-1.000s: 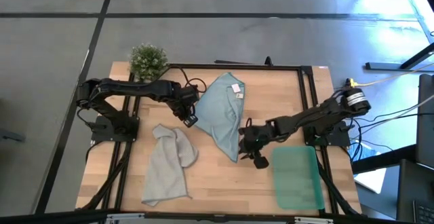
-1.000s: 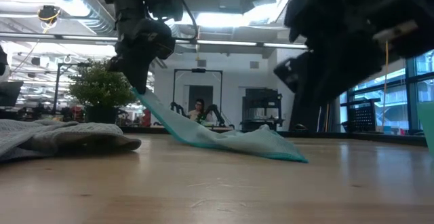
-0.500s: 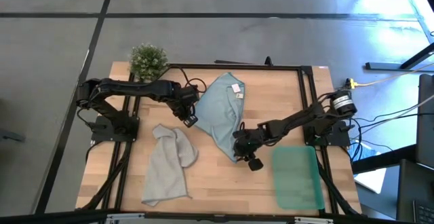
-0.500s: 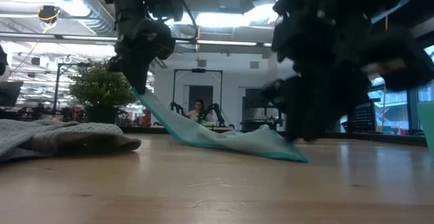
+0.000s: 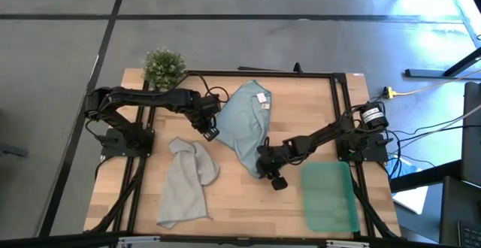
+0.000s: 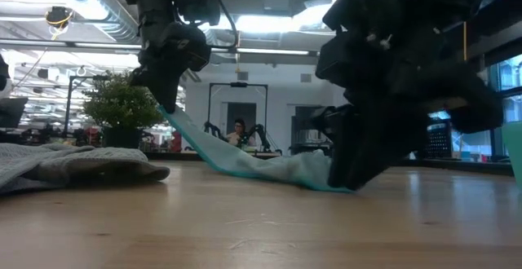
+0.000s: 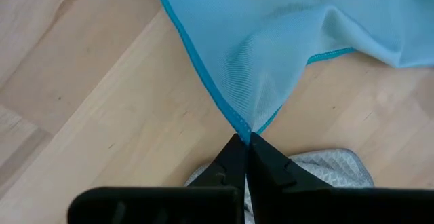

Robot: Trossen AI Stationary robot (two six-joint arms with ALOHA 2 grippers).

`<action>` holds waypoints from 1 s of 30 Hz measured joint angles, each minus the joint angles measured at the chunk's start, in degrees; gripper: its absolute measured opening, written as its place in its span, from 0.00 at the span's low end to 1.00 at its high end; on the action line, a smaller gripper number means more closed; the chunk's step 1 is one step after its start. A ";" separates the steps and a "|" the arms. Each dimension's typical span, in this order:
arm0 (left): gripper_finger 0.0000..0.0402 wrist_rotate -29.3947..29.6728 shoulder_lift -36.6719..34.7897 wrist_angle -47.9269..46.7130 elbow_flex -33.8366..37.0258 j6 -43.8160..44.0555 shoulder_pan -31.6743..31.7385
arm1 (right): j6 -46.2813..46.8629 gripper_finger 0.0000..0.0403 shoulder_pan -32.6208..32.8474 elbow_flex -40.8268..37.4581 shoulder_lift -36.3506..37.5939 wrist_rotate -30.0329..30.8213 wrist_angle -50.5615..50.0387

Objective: Roll microfiber towels into tight, uniform cylinder then place into a basket
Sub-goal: Fold the blue towel

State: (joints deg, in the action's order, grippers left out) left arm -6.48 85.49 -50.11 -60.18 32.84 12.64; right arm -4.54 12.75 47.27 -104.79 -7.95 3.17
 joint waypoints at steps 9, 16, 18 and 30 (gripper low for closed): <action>0.00 0.00 0.00 -0.02 0.00 0.00 0.02 | 1.30 0.28 -0.04 -0.07 -0.09 4.35 -0.46; 0.00 0.00 0.00 -0.02 0.00 0.00 0.02 | 0.40 0.24 -0.02 -0.09 -0.07 6.46 -2.04; 0.00 0.00 0.00 -0.02 0.00 0.00 0.02 | -0.46 0.20 -0.02 -0.09 -0.07 6.66 -2.09; 0.00 -0.02 -0.20 -0.04 0.00 -0.02 -0.09 | 1.29 0.02 -0.09 0.60 0.62 7.22 -3.37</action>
State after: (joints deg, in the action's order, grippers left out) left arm -6.50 85.29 -50.15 -60.18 32.82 12.56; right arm -3.25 12.67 47.87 -104.17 -0.73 -0.20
